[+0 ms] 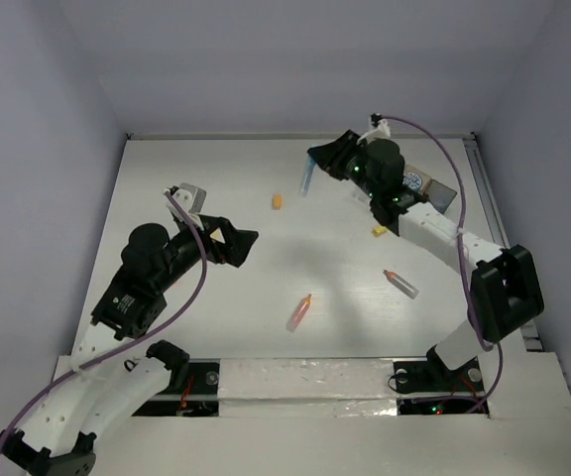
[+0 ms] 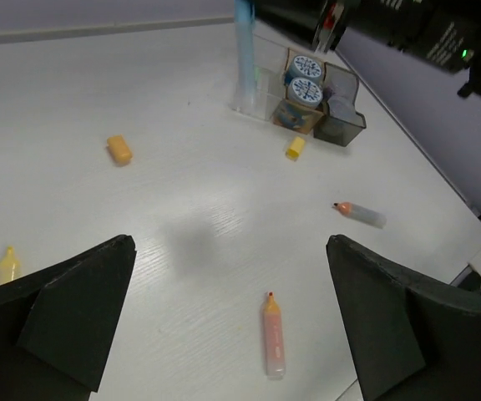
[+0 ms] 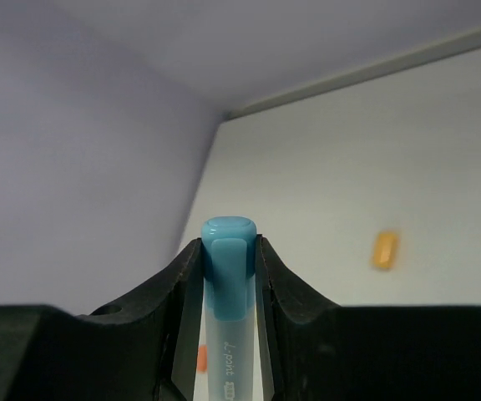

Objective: Sort the stationery into containers
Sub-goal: Place the pen in the storage box.

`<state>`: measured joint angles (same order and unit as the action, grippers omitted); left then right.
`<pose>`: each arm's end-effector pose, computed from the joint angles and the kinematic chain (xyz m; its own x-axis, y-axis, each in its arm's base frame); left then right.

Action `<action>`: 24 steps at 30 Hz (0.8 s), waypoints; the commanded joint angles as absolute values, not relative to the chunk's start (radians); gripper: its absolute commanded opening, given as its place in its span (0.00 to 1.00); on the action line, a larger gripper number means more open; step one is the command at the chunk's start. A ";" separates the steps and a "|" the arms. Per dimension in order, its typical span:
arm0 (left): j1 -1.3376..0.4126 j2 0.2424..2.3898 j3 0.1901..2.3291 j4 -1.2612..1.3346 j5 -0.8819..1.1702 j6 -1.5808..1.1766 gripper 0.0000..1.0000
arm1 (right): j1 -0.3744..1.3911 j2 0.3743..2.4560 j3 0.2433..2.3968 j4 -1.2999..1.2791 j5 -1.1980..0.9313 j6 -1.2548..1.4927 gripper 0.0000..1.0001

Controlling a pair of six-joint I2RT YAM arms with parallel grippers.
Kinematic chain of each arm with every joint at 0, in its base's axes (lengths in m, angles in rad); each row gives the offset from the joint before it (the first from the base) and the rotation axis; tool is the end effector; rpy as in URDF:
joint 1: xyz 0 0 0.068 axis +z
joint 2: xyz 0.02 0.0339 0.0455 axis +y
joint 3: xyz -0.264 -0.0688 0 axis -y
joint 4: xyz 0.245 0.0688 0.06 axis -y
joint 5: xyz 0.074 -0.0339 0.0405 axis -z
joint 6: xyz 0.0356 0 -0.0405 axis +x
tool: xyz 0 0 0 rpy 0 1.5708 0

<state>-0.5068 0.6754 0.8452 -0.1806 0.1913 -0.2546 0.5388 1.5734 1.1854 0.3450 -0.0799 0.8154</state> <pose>0.1316 -0.0808 0.3779 -0.1710 -0.1879 -0.9672 0.6197 0.7427 -0.2538 0.3243 0.1972 0.3356 -0.4475 0.5780 -0.6824 -0.3707 0.5746 0.7297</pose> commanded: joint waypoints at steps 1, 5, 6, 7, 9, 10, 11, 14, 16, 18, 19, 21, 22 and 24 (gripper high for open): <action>-0.506 0.637 0.818 -0.178 0.190 -0.221 0.99 | 0.418 1.607 1.271 0.234 -0.017 0.723 0.00; -0.506 0.623 0.750 -0.129 0.189 -0.213 0.99 | 0.268 1.653 1.304 0.173 0.110 0.641 0.00; -0.506 0.627 0.746 -0.123 0.195 -0.213 0.99 | 0.238 1.670 1.316 0.161 0.130 0.635 0.00; -0.506 0.641 0.758 -0.135 0.202 -0.204 0.99 | 0.210 1.690 1.342 0.153 0.133 0.631 0.00; -0.506 0.644 0.756 -0.135 0.196 -0.201 0.99 | 0.149 1.756 1.377 0.137 0.150 0.627 0.00; -0.506 0.643 0.753 -0.135 0.195 -0.198 0.99 | 0.135 1.778 1.396 0.124 0.167 0.627 0.00; -0.506 0.641 0.753 -0.138 0.192 -0.196 0.99 | 0.121 1.778 1.420 0.127 0.181 0.626 0.00; -0.506 0.644 0.756 -0.141 0.180 -0.187 0.99 | 0.089 1.876 1.469 0.104 0.213 0.624 0.00; -0.506 0.655 0.761 -0.143 0.181 -0.183 0.99 | 0.066 1.928 1.512 0.084 0.229 0.621 0.00; -0.506 0.661 0.762 -0.141 0.187 -0.181 0.99 | 0.066 1.956 1.543 0.077 0.241 0.623 0.01; -0.506 0.669 0.764 -0.143 0.192 -0.179 0.99 | 0.066 1.966 1.548 0.075 0.238 0.626 0.01; -0.506 0.673 0.765 -0.141 0.204 -0.178 0.99 | 0.066 1.990 1.552 0.078 0.230 0.630 0.03; -0.497 0.676 0.765 -0.141 0.207 -0.178 0.99 | 0.066 1.994 1.545 0.087 0.227 0.640 0.04; -0.488 0.676 0.765 -0.140 0.218 -0.176 0.99 | 0.066 2.003 1.529 0.104 0.213 0.643 0.13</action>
<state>-0.5014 0.6788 0.7536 -0.1837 0.1909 -0.1917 0.0605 2.0079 1.4933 0.0685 0.2035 0.6434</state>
